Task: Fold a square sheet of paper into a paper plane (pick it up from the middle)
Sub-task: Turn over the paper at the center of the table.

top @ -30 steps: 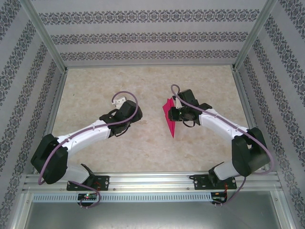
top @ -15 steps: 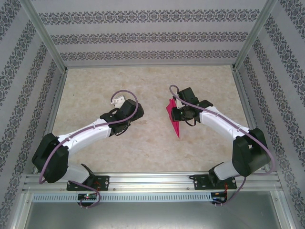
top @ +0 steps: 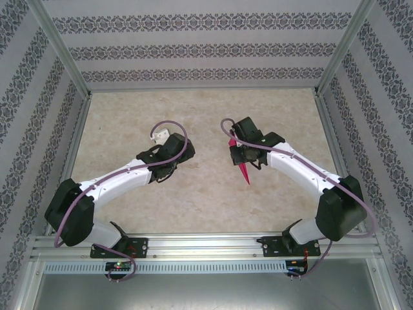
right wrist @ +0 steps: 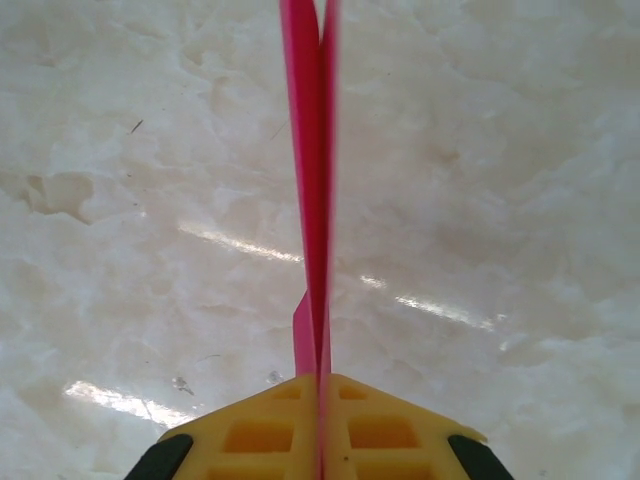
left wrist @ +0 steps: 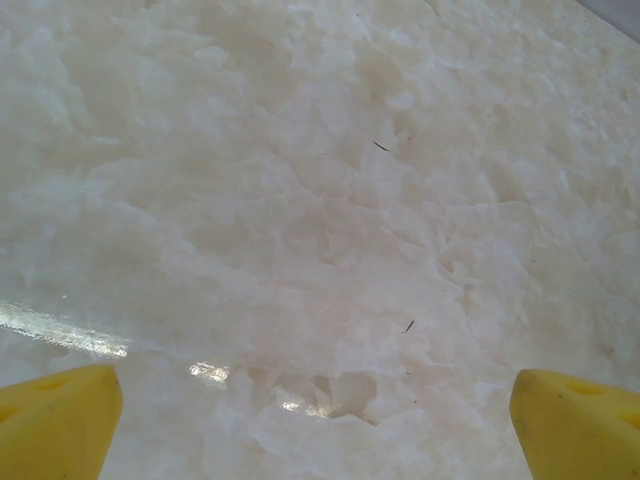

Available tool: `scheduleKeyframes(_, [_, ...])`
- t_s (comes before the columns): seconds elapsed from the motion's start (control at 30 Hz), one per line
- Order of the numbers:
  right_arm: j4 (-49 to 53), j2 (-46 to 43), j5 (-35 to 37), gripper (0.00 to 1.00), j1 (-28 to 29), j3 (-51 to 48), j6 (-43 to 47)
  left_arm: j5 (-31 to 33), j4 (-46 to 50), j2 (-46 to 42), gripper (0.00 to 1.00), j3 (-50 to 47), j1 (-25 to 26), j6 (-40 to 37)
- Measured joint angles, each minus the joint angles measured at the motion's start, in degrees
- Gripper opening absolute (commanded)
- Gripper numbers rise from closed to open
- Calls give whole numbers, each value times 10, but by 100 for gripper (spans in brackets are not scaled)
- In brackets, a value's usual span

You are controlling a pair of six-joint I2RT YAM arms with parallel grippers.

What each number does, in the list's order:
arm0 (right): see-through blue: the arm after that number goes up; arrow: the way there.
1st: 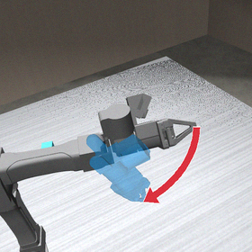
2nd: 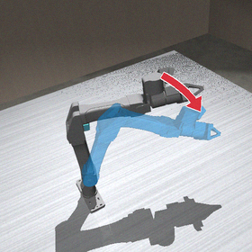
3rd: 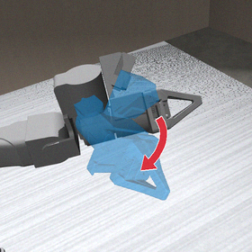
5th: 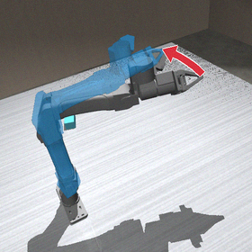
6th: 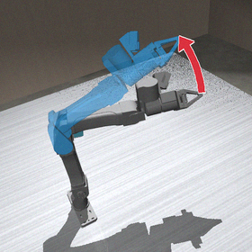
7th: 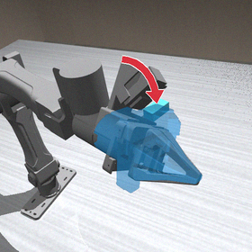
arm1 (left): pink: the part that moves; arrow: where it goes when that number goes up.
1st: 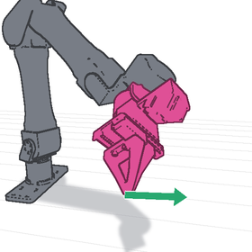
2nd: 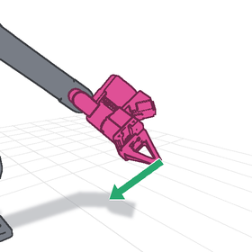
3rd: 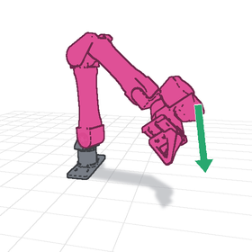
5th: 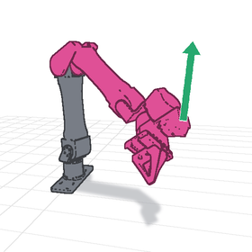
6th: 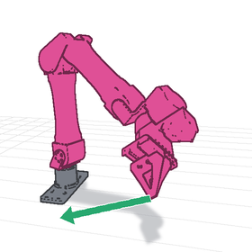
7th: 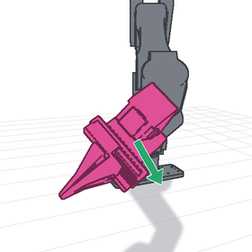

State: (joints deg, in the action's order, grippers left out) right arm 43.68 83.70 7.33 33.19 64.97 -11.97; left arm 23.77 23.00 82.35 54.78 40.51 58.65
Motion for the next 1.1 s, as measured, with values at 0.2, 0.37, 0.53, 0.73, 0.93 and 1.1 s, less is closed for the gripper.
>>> scheduleKeyframes(0.2, [31, 23, 74, 7, 34, 25, 11, 5, 7, -7, 100, 0, 0, 0])
scheduleKeyframes(0.37, [47, 40, 115, 7, 59, 41, 13, 10, 7, -25, 100, -7, 0, 0])
scheduleKeyframes(0.53, [63, 71, 147, 7, 77, 70, 16, 26, 9, -40, 100, -14, 0, 0])
scheduleKeyframes(0.73, [70, 107, 169, 7, 98, 89, 14, 45, 9, -58, 100, -32, 0, 4])
scheduleKeyframes(0.93, [70, 173, 182, 7, 110, 105, -4, 54, 10, -74, 100, -40, 0, 6])
scheduleKeyframes(1.1, [73, 214, 181, 8, 122, 111, -29, 56, 11, -84, 100, -45, 0, 8])
